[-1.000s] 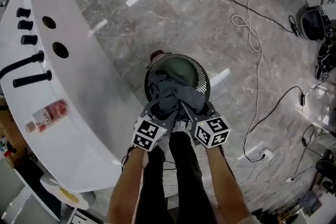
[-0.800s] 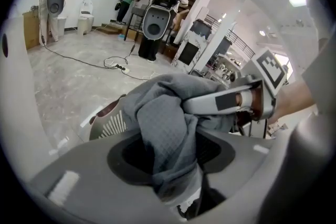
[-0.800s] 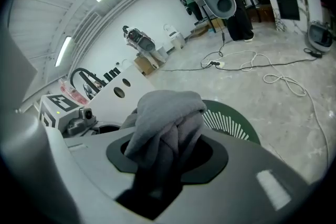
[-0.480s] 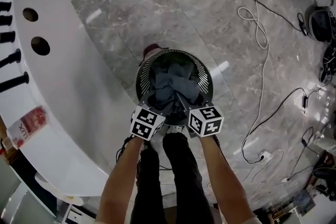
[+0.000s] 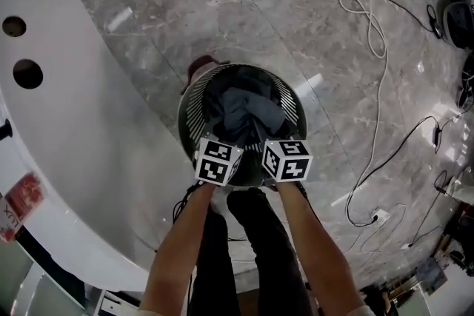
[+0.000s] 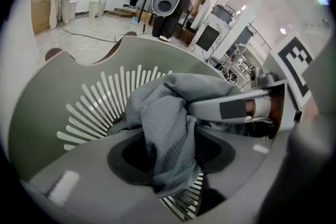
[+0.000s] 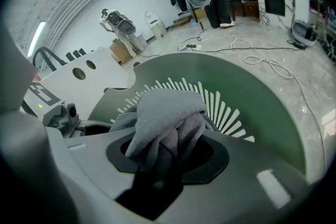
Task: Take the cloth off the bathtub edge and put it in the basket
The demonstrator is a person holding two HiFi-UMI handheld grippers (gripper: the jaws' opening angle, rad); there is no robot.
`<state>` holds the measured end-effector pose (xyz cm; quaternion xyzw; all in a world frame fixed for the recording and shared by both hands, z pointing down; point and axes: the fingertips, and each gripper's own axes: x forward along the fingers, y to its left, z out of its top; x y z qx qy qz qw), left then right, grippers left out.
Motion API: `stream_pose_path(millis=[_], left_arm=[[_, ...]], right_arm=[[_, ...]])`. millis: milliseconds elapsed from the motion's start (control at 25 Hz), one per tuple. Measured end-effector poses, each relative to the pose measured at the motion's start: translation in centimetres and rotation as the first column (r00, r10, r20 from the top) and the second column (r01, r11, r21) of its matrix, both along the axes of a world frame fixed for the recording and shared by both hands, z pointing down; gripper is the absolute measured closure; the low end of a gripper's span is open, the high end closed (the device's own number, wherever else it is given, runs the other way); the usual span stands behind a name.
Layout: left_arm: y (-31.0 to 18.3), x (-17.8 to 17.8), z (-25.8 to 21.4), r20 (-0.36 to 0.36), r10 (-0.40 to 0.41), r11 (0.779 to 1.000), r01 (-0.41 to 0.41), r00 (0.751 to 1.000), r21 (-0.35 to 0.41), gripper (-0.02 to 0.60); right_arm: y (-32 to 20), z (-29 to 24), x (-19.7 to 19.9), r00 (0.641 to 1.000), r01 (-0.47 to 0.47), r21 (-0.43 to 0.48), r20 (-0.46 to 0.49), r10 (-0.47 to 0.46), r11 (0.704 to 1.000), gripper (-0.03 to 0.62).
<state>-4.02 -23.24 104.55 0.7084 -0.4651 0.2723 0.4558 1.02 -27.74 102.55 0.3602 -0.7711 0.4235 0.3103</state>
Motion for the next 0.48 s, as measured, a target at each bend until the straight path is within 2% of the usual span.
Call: stream_pose_path(millis=[240, 480], left_arm=[[-0.2, -1.3, 1.5, 0.025, -0.14, 0.989, 0.141, 0.99, -0.042, 0.33], [0.2, -2.1, 1.4, 0.031, -0.182, 0.981, 0.183, 0.983, -0.061, 0.302]], right_arm=[[0.0, 1.5, -0.6, 0.993, -0.102, 0.01, -0.064, 0.103, 0.995, 0.437], [0.3, 0.9, 0.0, 0.995, -0.092, -0.022, -0.05, 0.09, 0.996, 0.392]])
